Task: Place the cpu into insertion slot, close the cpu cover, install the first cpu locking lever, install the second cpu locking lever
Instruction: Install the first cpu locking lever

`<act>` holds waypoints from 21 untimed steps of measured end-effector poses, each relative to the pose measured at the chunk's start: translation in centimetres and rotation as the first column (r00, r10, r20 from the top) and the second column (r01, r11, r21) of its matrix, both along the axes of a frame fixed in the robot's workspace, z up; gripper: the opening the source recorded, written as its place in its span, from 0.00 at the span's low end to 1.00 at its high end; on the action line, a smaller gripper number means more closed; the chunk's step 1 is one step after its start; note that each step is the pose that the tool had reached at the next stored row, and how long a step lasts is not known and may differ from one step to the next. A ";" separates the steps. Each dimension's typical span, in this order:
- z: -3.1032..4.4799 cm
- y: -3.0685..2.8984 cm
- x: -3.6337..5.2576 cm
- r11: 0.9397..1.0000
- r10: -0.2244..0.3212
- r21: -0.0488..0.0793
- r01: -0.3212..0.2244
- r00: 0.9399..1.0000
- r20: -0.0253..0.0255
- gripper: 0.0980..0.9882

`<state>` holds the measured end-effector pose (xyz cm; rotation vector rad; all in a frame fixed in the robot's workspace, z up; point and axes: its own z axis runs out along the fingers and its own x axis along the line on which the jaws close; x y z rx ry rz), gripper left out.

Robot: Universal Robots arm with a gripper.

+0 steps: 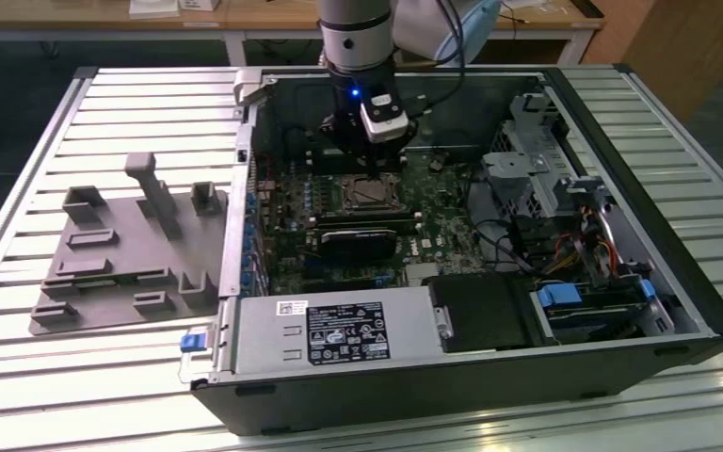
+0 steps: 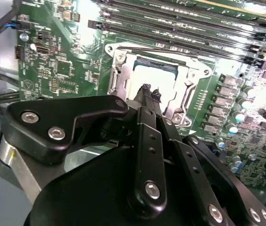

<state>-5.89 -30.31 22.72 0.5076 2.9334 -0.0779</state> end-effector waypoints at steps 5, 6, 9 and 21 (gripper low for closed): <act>-0.05 -0.66 0.11 1.000 0.000 0.026 0.000 1.000 -0.031 0.00; -0.05 -0.79 0.13 0.999 0.001 0.033 0.001 0.999 -0.037 0.00; -0.06 -1.23 0.27 0.999 0.001 0.043 0.001 0.999 -0.049 0.00; -0.19 -1.42 0.76 0.998 0.037 0.044 -0.035 0.998 -0.050 0.00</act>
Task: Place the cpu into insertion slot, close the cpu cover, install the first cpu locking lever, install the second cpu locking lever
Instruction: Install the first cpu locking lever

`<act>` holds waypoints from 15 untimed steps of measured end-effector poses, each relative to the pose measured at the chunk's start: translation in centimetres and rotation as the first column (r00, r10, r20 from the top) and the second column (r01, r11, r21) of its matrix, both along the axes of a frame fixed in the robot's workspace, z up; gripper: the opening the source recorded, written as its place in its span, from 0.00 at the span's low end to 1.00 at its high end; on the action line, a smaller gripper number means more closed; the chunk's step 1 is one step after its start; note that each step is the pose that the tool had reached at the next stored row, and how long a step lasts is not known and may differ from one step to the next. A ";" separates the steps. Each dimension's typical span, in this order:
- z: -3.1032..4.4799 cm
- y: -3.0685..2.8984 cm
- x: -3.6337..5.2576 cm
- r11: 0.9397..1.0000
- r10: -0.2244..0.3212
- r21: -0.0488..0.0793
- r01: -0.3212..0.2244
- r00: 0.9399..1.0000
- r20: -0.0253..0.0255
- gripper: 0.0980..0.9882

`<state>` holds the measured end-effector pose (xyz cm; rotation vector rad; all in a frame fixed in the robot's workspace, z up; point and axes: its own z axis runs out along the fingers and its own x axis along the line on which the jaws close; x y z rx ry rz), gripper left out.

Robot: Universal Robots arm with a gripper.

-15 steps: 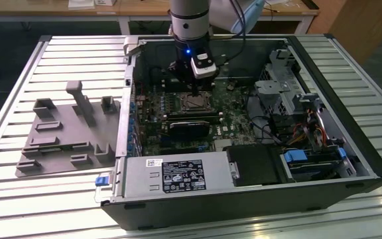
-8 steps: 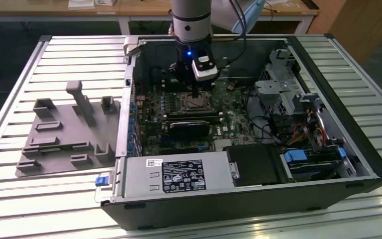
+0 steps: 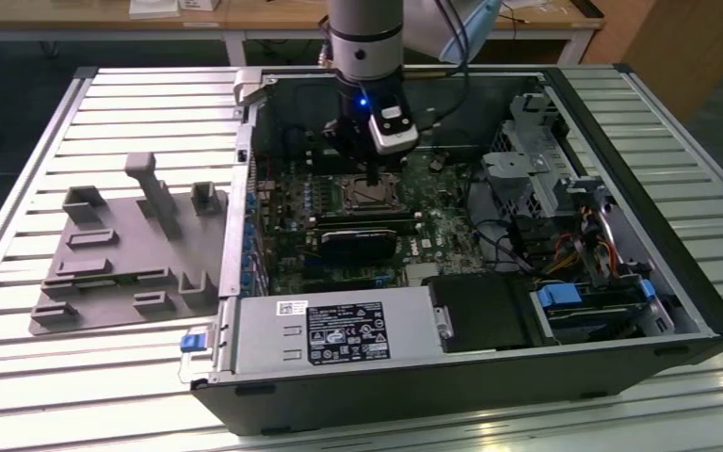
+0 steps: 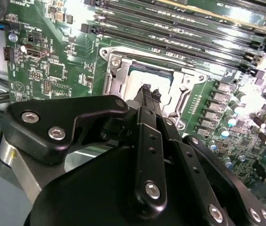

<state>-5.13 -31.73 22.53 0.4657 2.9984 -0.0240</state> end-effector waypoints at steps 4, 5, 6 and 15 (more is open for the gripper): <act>-0.02 -0.02 0.04 1.000 0.019 0.000 -0.019 1.000 0.000 0.00; 0.02 -0.02 0.04 1.000 0.020 0.000 -0.020 1.000 0.000 0.00; 0.10 -0.03 0.04 1.000 0.020 0.000 -0.020 1.000 0.000 0.00; 1.04 -0.02 0.04 1.000 0.020 0.000 -0.020 1.000 0.000 0.00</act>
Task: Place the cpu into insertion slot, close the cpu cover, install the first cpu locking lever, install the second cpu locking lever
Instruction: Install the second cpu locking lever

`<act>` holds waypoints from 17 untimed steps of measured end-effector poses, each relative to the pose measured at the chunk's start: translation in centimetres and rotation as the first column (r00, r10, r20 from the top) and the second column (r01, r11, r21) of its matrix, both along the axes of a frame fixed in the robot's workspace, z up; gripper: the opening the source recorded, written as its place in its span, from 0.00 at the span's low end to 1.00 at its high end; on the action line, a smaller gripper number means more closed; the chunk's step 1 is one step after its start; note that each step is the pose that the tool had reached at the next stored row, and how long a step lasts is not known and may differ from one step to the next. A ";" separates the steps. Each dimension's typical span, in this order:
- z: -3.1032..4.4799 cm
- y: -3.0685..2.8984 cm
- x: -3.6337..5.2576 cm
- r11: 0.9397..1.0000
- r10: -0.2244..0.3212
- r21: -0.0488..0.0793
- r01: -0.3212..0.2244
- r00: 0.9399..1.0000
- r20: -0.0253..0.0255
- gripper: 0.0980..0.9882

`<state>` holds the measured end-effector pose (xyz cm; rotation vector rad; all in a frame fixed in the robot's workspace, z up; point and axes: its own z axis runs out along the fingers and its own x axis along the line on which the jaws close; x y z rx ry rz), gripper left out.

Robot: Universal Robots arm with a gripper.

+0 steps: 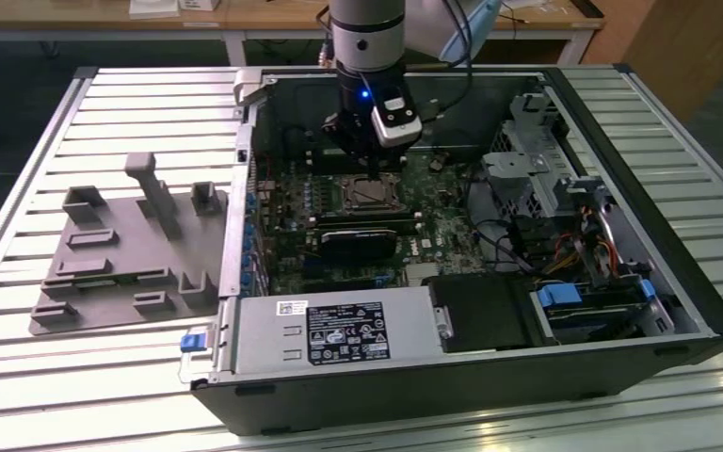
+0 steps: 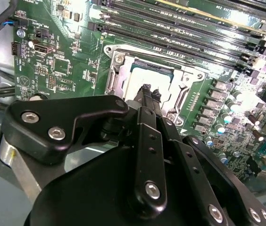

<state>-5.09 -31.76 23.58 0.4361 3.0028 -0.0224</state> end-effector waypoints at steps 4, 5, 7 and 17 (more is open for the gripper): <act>0.06 0.00 0.00 1.000 0.000 0.000 0.000 1.000 0.000 0.00; 0.06 0.00 0.00 1.000 0.000 0.000 0.000 1.000 0.000 0.00; 0.07 0.00 0.00 1.000 0.000 0.000 0.000 1.000 0.000 0.00; 0.08 -1.13 0.00 1.000 0.000 0.000 0.000 1.000 0.000 0.00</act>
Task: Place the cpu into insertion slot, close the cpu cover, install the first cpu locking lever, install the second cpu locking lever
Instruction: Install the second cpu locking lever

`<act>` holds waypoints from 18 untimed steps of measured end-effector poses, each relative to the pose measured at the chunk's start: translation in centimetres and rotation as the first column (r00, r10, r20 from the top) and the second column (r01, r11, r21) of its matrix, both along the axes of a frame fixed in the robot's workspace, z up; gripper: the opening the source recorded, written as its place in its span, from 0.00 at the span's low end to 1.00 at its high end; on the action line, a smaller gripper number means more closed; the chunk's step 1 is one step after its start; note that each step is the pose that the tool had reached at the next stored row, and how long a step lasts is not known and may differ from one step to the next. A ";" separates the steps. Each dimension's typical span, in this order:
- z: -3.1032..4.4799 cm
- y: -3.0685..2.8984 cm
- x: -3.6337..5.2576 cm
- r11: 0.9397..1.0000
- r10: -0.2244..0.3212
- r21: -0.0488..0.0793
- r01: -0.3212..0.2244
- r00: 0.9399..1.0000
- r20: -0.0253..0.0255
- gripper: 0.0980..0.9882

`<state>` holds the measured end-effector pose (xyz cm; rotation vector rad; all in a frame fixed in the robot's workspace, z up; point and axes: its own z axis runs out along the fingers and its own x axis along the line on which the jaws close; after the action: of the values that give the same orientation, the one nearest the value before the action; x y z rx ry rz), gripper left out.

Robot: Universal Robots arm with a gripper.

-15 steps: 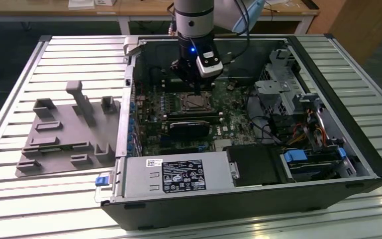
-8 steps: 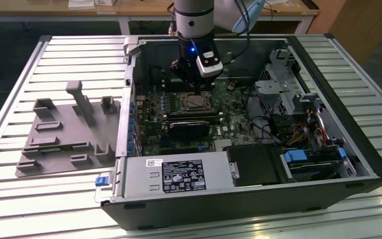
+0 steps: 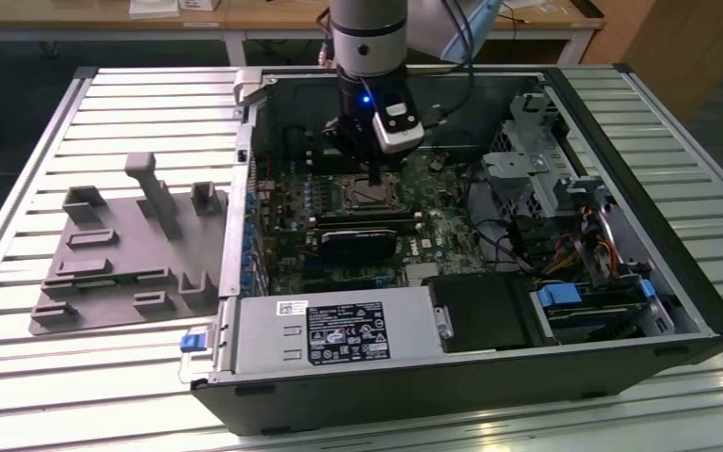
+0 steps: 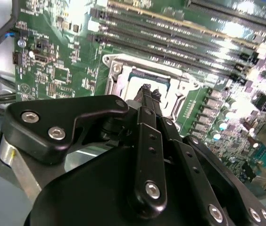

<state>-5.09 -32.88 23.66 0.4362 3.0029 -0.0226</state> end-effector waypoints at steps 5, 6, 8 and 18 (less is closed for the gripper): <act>0.00 -0.80 0.01 1.000 0.000 0.000 0.000 1.000 0.000 0.00; 0.00 -0.98 0.02 1.000 0.000 0.000 0.000 1.000 0.000 0.00; -0.01 -1.39 0.02 1.000 0.000 0.000 0.000 1.000 0.000 0.00; -0.06 -3.04 0.03 1.000 0.005 0.008 -0.005 1.000 0.000 0.00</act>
<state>-5.06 -35.92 23.60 0.4291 3.0051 -0.0100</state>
